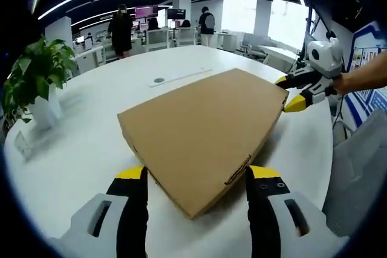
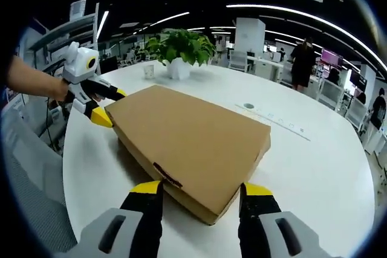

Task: Operate the shoe box by opening the lid, removing the specified soft item, and placing it in the target area until the item is outside and the box remains undamaged.

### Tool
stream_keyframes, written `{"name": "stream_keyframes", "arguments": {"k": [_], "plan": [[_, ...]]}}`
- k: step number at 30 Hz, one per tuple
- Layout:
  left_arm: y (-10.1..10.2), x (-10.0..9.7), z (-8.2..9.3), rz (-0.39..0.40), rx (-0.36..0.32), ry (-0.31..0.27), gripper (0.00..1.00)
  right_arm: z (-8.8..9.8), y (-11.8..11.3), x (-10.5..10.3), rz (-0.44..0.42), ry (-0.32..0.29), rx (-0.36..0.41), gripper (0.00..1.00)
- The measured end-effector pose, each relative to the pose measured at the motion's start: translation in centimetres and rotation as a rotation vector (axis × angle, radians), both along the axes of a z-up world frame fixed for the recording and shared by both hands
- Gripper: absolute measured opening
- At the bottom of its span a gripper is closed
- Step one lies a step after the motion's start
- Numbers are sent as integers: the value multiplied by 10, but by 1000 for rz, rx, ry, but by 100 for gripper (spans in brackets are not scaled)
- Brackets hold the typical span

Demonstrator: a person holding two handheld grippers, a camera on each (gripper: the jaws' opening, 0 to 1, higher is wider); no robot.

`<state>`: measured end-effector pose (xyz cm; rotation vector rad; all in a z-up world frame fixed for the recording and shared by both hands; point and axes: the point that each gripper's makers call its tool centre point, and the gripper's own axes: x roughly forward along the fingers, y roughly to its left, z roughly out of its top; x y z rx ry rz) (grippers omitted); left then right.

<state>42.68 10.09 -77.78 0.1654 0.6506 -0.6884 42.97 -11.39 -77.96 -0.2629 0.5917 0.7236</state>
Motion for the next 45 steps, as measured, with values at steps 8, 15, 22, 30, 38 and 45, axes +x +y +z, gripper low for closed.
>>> {"name": "stream_keyframes", "arguments": {"k": [8,15,22,30,38,45], "plan": [[5,-11,2,-31,7,9,67,1,4,-16,3,3,-2,45],[12,-18,1,-54,17,22,67,1,9,-29,12,5,-1,43],[17,-29,2,-57,22,26,67,1,15,-39,13,1,5,43],[27,-40,2,-64,28,32,67,1,25,-52,25,-6,16,42],[39,-53,3,-67,32,37,67,2,37,-65,50,-9,17,40],[51,-63,3,-63,35,41,67,2,49,-73,68,-12,19,40]]}}
